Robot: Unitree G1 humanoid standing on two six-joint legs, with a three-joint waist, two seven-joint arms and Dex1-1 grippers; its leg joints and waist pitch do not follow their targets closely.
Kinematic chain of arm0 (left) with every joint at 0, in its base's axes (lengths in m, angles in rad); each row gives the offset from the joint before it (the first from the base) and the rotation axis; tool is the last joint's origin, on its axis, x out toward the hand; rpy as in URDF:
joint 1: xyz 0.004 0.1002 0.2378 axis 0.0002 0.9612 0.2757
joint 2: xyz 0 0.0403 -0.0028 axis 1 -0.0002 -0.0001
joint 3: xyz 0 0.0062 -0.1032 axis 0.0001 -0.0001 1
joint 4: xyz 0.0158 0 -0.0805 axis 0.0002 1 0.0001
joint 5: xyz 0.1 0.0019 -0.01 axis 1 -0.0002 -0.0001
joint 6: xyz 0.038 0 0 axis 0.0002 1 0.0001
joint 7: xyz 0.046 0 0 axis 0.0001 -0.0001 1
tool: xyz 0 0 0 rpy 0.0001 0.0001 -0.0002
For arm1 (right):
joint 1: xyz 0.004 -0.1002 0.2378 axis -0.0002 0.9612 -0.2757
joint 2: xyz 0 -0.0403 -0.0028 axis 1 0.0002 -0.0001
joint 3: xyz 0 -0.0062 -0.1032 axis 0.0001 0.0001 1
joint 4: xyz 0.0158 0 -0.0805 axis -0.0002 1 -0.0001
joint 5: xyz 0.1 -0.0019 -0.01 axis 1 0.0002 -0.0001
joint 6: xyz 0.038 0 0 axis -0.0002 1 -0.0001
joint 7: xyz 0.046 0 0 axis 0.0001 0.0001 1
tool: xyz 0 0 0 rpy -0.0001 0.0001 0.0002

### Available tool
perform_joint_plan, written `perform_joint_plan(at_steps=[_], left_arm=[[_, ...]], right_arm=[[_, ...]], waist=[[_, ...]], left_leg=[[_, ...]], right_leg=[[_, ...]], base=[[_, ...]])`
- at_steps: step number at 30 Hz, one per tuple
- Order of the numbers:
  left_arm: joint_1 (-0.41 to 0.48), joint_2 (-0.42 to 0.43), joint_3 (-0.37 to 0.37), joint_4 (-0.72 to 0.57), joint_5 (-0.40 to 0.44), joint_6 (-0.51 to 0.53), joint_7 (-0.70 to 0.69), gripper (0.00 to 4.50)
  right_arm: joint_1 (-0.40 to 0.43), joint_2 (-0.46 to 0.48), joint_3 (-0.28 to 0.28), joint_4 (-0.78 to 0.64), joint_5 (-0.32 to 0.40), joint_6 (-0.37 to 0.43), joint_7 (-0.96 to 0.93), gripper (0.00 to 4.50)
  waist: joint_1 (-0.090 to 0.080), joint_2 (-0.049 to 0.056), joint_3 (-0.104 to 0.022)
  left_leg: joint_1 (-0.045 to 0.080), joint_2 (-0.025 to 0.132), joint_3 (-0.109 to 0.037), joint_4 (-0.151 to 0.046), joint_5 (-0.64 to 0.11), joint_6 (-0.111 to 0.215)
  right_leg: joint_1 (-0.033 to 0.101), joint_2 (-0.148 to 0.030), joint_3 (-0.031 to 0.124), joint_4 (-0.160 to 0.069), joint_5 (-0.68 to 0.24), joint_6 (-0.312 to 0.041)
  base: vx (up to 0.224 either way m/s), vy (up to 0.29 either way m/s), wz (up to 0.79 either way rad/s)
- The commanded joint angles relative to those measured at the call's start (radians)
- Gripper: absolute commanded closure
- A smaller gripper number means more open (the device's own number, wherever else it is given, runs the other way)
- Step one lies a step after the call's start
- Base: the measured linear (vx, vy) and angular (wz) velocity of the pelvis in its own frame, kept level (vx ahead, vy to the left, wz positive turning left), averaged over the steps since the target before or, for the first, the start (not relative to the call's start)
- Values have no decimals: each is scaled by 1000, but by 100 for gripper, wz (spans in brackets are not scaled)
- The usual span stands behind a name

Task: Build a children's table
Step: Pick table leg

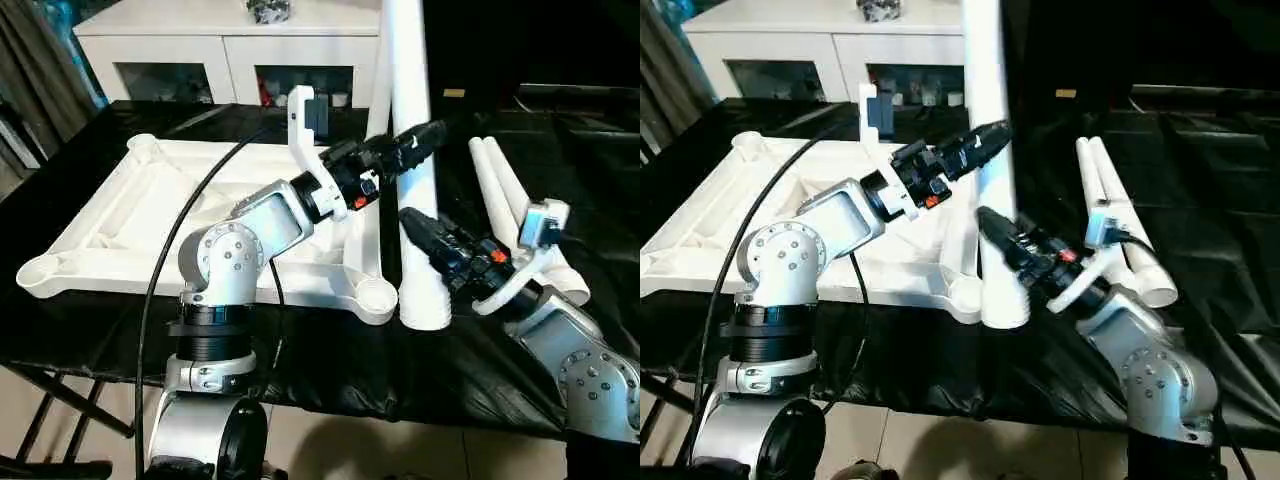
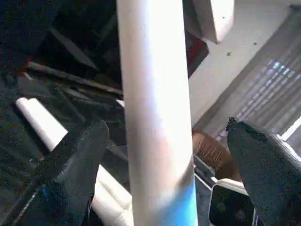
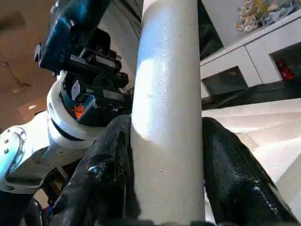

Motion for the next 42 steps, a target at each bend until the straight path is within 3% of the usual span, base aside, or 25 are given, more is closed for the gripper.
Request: perform_joint_plan(at_steps=[1, 4, 5, 8, 9, 10, 11, 13, 17, 23, 26, 30, 32, 38, 40, 41, 42], left_arm=[[13, -25, 14, -9, -16, 8, 24, 0], [17, -23, 8, -24, -25, 22, 33, 0], [18, -23, 0, -31, -25, 32, 54, 0], [16, -29, -1, -26, -18, 33, 86, 0], [15, -30, 0, -25, -18, 33, 89, 26], [10, -42, 10, -10, -16, 38, 132, 33], [8, -49, 17, -3, -16, 41, 150, 33], [8, -58, 24, 6, -12, 39, 171, 53], [7, -82, 37, 36, 19, -2, 242, 87], [5, -119, 36, 65, 63, -107, 356, 135], [4, -123, 39, 79, 73, -132, 386, 153], [-1, -129, 50, 93, 61, -160, 407, 191], [4, -129, 50, 92, 61, -182, 425, 215], [13, -124, 38, 80, 36, -187, 408, 254], [23, -125, 26, 65, 31, -192, 413, 259], [24, -120, 21, 64, 32, -193, 409, 265], [24, -114, 15, 66, 31, -196, 406, 265]], right_arm=[[-17, -5, 5, -32, -18, 7, -11, 268], [-24, -18, 40, -45, -66, 2, -24, 268], [-33, -28, 85, -62, -104, -8, -49, 268], [-46, -40, 135, -77, -161, -27, -79, 268], [-48, -40, 139, -76, -167, -29, -84, 268], [-79, -26, 185, -46, -266, -68, -172, 268], [-92, -7, 183, -29, -285, -74, -211, 268], [-98, 4, 181, -23, -284, -75, -221, 268], [-108, 27, 217, -37, -323, -91, -248, 268], [-111, 53, 326, -92, -391, -99, -292, 268], [-113, 54, 347, -101, -412, -103, -304, 268], [-114, 47, 354, -115, -436, -96, -317, 268], [-119, 44, 362, -112, -457, -98, -331, 268], [-137, 44, 366, -97, -460, -103, -326, 268], [-143, 50, 360, -89, -441, -91, -314, 268], [-145, 58, 348, -85, -421, -82, -309, 198], [-146, 64, 337, -81, -406, -76, -306, 198]], waist=[[4, -22, -79], [5, -22, -82], [6, -21, -83], [4, -22, -82], [4, -22, -82], [3, -20, -81], [-2, -22, -80], [-3, -19, -79], [-3, -20, -82], [-3, -19, -84], [-5, -11, -82], [-5, -15, -83], [-7, -22, -82], [-5, -26, -84], [-7, -37, -83], [-5, -34, -84], [-4, -33, -83]], left_leg=[[10, 32, -17, -65, -118, 62], [7, 34, -16, -62, -74, 73], [9, 34, -15, -60, -63, 77], [6, 32, -14, -58, -62, 78], [6, 31, -14, -59, -68, 79], [5, 33, -15, -59, -74, 69], [5, 29, -14, -60, -81, 60], [9, 31, -14, -62, -105, 53], [7, 32, -16, -62, -87, 54], [7, 34, -16, -59, -71, 58], [10, 34, -16, -60, -95, 49], [9, 33, -17, -61, -104, 41], [7, 32, -15, -61, -101, 39], [7, 32, -14, -58, -81, 50], [7, 32, -12, -58, -80, 55], [7, 33, -13, -58, -72, 58], [8, 33, -12, -58, -76, 60]], right_leg=[[52, -67, 34, -91, -324, -113], [55, -68, 35, -80, -230, -149], [55, -70, 36, -78, -209, -157], [56, -70, 36, -78, -204, -160], [56, -70, 36, -79, -212, -158], [54, -71, 36, -78, -226, -154], [55, -69, 34, -82, -243, -147], [52, -69, 35, -85, -273, -142], [56, -66, 36, -79, -220, -140], [55, -68, 39, -73, -181, -145], [53, -67, 39, -76, -201, -146], [55, -67, 39, -77, -208, -135], [56, -66, 40, -76, -204, -135], [55, -68, 41, -72, -199, -139], [55, -67, 41, -72, -194, -140], [56, -68, 42, -70, -187, -142], [54, -69, 42, -70, -190, -143]], base=[[0, 0, 0], [0, 0, 0], [0, 0, 0], [0, 0, 0], [0, 0, 0], [0, 0, 0], [0, 0, 0], [0, 0, 0], [0, 0, 0], [0, 0, 0], [0, 0, 0], [0, 0, 0], [0, 0, 0], [0, 0, 0], [0, 0, 0], [0, 0, 0], [0, 0, 0]])
